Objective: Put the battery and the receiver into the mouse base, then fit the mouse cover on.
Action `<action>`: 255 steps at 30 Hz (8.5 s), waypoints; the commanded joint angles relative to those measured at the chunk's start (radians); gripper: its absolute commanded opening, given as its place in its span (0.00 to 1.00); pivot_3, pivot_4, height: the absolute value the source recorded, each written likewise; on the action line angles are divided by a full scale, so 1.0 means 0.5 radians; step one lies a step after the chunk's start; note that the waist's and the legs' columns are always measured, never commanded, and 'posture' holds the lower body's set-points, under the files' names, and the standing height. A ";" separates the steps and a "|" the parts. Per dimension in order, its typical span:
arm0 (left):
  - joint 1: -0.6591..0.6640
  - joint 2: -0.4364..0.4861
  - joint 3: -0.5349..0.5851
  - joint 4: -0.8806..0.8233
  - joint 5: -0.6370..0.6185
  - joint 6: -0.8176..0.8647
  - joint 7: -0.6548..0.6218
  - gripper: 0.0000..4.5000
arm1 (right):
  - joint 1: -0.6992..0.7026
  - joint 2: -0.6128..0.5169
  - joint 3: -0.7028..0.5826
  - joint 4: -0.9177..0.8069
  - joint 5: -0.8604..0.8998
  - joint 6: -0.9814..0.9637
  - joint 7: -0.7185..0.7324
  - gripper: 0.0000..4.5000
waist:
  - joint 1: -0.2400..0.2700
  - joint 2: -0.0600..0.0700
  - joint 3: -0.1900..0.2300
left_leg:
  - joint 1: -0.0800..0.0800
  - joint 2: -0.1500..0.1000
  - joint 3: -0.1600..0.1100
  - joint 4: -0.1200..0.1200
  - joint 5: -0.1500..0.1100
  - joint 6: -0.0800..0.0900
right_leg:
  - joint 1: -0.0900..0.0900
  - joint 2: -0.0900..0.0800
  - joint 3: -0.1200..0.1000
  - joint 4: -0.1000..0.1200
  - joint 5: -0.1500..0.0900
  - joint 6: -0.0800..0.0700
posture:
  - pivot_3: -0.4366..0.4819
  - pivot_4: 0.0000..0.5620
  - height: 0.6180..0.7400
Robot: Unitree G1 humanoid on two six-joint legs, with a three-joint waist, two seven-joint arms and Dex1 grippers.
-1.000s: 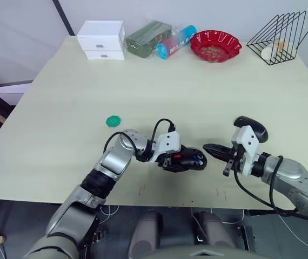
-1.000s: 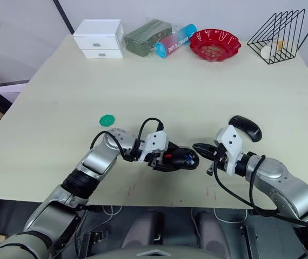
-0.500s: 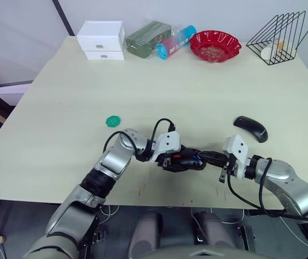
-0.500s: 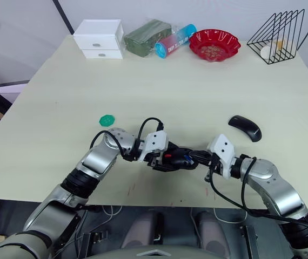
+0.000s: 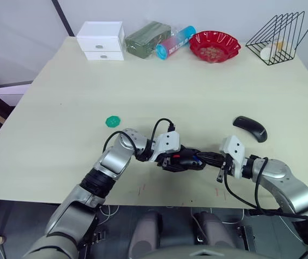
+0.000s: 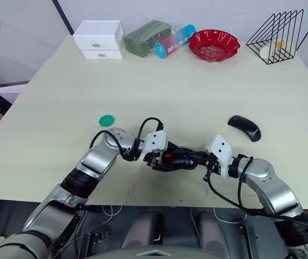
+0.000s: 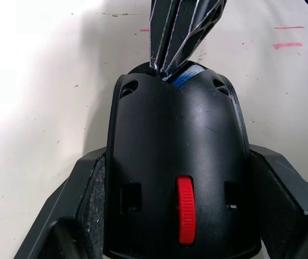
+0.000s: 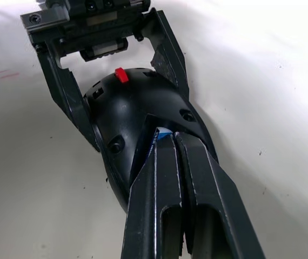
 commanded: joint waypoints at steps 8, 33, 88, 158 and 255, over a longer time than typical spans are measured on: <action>0.026 0.041 -0.067 -0.032 0.033 0.028 -0.055 0.66 | -0.025 0.007 0.061 0.083 -0.049 0.510 -0.100 0.01 | -0.010 0.000 -0.013 | 0.003 0.000 -0.001 0.000 0.000 0.000 | 0.003 0.001 0.000 0.000 0.000 0.000 | 0.48 0.27 1.00; 0.017 0.024 -0.065 -0.018 0.034 0.024 -0.048 0.66 | 0.305 0.033 -0.515 -0.001 0.129 -0.449 0.236 0.01 | -0.005 0.000 -0.012 | 0.027 0.000 0.000 -0.006 0.000 0.000 | 0.026 0.001 0.000 -0.004 -0.004 -0.004 | 0.48 0.27 1.00; 0.034 0.041 0.076 -0.053 -0.056 0.087 0.023 0.97 | 0.725 -0.206 -1.205 0.529 0.595 -1.123 1.375 1.00 | 0.004 0.003 -0.010 | 0.029 0.000 0.003 -0.006 0.000 0.000 | 0.027 0.001 0.004 -0.003 -0.004 -0.004 | 0.48 0.27 1.00; 1.031 0.727 1.510 -0.782 -1.332 0.007 -0.309 0.97 | -0.611 -0.372 -0.741 1.773 -0.187 -0.608 0.691 1.00 | -0.046 0.016 0.003 | 0.032 0.004 0.017 -0.009 -0.001 0.000 | 0.023 -0.001 0.012 -0.002 -0.003 -0.004 | 0.48 0.27 1.00; 1.152 0.719 1.428 -0.840 -1.272 -0.133 -0.216 1.00 | -0.666 -0.816 -0.185 -0.374 -0.029 0.786 0.784 0.52 | -0.043 0.018 0.019 | 0.028 0.006 0.017 -0.011 -0.001 0.000 | 0.017 -0.004 0.011 -0.004 -0.005 -0.006 | 0.48 0.27 1.00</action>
